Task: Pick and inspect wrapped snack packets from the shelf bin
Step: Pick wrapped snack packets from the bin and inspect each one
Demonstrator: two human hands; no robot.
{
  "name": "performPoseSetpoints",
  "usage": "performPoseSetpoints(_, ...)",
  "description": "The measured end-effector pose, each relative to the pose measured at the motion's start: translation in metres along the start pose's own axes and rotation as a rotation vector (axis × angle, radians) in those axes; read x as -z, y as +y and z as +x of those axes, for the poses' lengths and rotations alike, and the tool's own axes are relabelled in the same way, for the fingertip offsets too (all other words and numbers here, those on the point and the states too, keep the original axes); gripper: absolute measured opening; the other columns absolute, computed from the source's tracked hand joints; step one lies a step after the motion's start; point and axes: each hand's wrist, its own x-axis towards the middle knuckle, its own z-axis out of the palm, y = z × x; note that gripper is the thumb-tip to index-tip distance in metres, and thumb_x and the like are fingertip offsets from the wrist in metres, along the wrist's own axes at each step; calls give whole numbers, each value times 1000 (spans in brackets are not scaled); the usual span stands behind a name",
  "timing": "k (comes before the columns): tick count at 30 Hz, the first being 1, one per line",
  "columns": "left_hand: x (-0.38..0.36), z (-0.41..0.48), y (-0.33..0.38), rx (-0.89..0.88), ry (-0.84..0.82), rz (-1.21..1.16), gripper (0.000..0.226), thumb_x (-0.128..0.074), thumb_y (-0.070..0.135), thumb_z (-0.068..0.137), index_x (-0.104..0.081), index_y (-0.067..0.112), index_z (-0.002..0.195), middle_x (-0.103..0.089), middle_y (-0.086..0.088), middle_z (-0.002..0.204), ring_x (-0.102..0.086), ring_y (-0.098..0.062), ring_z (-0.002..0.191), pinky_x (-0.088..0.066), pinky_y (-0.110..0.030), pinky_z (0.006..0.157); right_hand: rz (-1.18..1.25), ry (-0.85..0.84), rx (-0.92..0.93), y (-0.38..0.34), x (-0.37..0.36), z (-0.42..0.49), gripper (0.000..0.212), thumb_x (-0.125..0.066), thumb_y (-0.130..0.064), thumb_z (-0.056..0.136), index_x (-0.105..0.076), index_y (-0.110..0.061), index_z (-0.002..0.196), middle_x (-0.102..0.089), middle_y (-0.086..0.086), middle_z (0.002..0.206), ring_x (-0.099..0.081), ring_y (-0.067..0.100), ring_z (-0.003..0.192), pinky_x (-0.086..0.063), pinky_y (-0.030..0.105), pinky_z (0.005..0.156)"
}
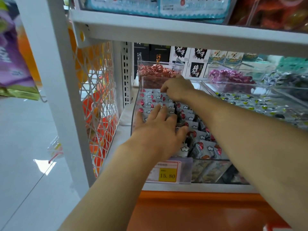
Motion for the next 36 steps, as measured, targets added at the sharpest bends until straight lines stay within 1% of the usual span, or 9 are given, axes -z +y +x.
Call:
performPoseSetpoints(3, 0, -1, 0, -5, 1, 5, 60, -12, 53, 96, -14, 25, 149, 5, 1, 159, 16, -15, 144, 9, -53, 113, 98, 12, -5, 1, 2, -4, 33, -44, -9, 92, -67, -24, 111, -46, 12, 139, -37, 33, 131, -31, 48, 109)
performPoseSetpoints(6, 1, -3, 0, -15, 19, -8, 59, -13, 52, 96, -17, 24, 149, 2, 1, 159, 13, -15, 144, 7, -53, 114, 218, 106, -27, 5, 14, -12, 30, -47, -10, 90, -67, -21, 109, -57, 7, 127, -52, 25, 116, -41, 40, 102)
performPoseSetpoints(11, 2, -13, 1, -31, 54, -25, 59, -14, 49, 97, -17, 22, 149, 1, 0, 159, 11, -16, 144, 7, -51, 114, 341, 184, 32, 6, 36, -55, 33, -45, 1, 90, -67, -12, 112, -63, 7, 121, -57, 20, 108, -44, 31, 95)
performPoseSetpoints(18, -5, -27, 7, -53, 82, 29, 58, -16, 46, 99, -10, 20, 150, 0, 1, 159, 9, -15, 145, 3, -51, 114, 354, 84, 77, 15, 51, -153, 20, -59, -5, 88, -71, -13, 102, -69, 2, 104, -57, 7, 86, -39, 17, 78)
performPoseSetpoints(23, -8, -34, 14, -49, 107, 48, 57, -16, 45, 99, -6, 22, 150, -1, 0, 159, 7, -17, 145, 3, -52, 113, 244, 7, 68, 25, 61, -190, 18, -63, -6, 85, -73, -15, 97, -70, 0, 99, -56, 5, 78, -41, 19, 74)
performPoseSetpoints(25, -9, -36, 18, -61, 119, 46, 56, -16, 44, 99, -6, 23, 150, -2, 0, 159, 7, -17, 145, 2, -53, 113, 227, 13, 57, 27, 59, -196, 17, -64, -7, 84, -73, -15, 97, -70, -1, 98, -56, 6, 80, -43, 21, 74)
performPoseSetpoints(28, -9, -39, 22, -65, 108, 56, 54, -15, 43, 99, -4, 26, 150, 1, 1, 159, 8, -16, 145, 4, -54, 113, 109, 40, 39, 27, 51, -200, 19, -64, -16, 86, -70, -19, 103, -66, -1, 103, -50, 16, 104, -42, 29, 80)
performPoseSetpoints(30, -10, -39, 23, -56, 82, 78, 53, -15, 41, 100, -3, 26, 150, 2, 0, 159, 9, -17, 145, 5, -55, 112, -21, 52, 54, 25, 46, -199, 21, -64, -23, 87, -68, -20, 108, -62, 1, 106, -44, 21, 110, -39, 31, 80)
performPoseSetpoints(36, -11, -39, 27, -48, 62, 94, 53, -14, 41, 100, -2, 27, 150, 3, -1, 159, 9, -18, 145, 3, -56, 112, -92, 133, 105, 19, 42, -195, 7, -66, -28, 85, -69, -23, 90, -62, -4, 100, -43, 19, 103, -32, 28, 75)
